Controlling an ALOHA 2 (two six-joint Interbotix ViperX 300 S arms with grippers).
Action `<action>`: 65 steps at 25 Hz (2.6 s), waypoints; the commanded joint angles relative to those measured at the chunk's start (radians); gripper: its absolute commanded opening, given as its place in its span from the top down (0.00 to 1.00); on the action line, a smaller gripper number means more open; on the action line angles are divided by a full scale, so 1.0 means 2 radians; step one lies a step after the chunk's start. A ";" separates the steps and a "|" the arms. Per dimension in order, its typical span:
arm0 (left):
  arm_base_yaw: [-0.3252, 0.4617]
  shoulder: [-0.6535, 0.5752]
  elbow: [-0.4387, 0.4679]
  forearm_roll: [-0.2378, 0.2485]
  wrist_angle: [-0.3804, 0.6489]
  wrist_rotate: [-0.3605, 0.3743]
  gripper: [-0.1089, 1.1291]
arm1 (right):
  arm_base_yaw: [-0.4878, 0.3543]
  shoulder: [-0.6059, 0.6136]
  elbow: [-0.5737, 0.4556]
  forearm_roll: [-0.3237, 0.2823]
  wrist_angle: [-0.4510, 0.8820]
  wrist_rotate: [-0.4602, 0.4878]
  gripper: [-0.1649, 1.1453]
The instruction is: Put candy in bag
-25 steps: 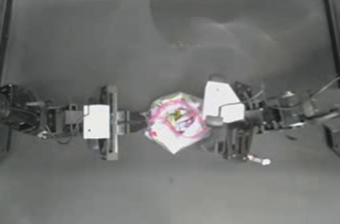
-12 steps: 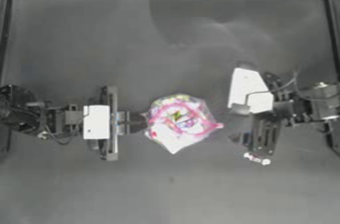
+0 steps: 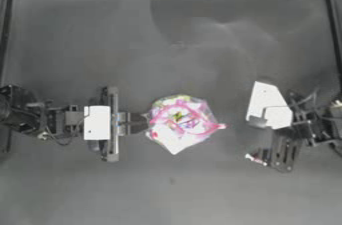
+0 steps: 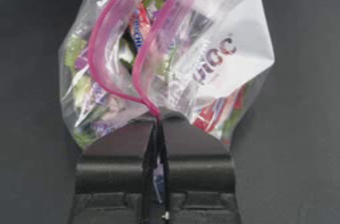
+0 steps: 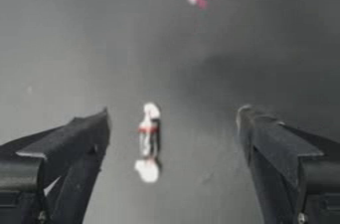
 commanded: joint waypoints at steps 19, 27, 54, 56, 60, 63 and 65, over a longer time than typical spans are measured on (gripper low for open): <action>0.000 -0.008 -0.008 -0.001 -0.002 0.000 0.64 | 0.054 0.056 0.013 -0.018 -0.019 0.070 0.11; -0.001 -0.007 -0.012 -0.001 -0.002 0.000 0.64 | 0.054 0.084 0.012 -0.024 -0.033 0.071 0.11; -0.001 -0.007 -0.012 -0.002 0.001 -0.001 0.64 | 0.082 0.143 -0.001 -0.050 -0.016 0.119 0.50; -0.001 -0.007 -0.012 -0.001 0.001 -0.001 0.64 | 0.083 0.143 -0.001 -0.051 -0.016 0.123 0.50; -0.001 -0.007 -0.012 -0.001 0.001 -0.001 0.64 | 0.083 0.137 -0.002 -0.055 -0.016 0.124 0.50; -0.002 -0.007 -0.012 -0.001 0.001 -0.001 0.64 | 0.083 0.123 -0.002 -0.059 -0.015 0.125 0.50; -0.002 -0.007 -0.012 -0.001 0.001 -0.001 0.64 | 0.079 0.110 -0.002 -0.065 -0.015 0.130 0.50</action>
